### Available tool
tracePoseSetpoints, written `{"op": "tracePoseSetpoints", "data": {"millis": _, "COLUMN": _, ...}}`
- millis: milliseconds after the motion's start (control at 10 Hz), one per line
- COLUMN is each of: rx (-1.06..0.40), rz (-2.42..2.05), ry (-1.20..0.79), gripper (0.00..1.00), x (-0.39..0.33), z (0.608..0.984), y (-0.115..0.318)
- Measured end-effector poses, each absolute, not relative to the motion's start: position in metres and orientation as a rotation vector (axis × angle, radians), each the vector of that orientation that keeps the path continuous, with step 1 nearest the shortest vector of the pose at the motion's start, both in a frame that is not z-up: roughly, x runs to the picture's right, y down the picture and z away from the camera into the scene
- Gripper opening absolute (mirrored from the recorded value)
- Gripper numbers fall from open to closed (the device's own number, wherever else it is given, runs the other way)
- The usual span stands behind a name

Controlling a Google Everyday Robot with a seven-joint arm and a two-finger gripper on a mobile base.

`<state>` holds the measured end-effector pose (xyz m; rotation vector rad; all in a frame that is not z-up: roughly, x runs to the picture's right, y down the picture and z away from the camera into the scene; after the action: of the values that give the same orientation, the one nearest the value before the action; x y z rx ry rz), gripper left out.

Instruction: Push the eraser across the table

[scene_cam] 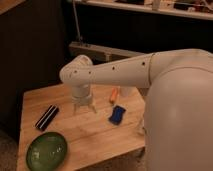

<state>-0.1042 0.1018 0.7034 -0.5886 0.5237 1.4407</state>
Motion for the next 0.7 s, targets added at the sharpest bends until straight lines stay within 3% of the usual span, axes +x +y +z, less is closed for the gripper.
{"op": "tracePoseSetpoints", "data": {"millis": 400, "rx": -0.595, "rz": 1.435, "ry": 0.509, "gripper": 0.65, "x": -0.105, "z": 0.703, "y": 0.100}}
{"op": "tracePoseSetpoints", "data": {"millis": 700, "rx": -0.602, "rz": 1.366, "ry": 0.359, "gripper": 0.65, "x": -0.128, "z": 0.690, "y": 0.067}}
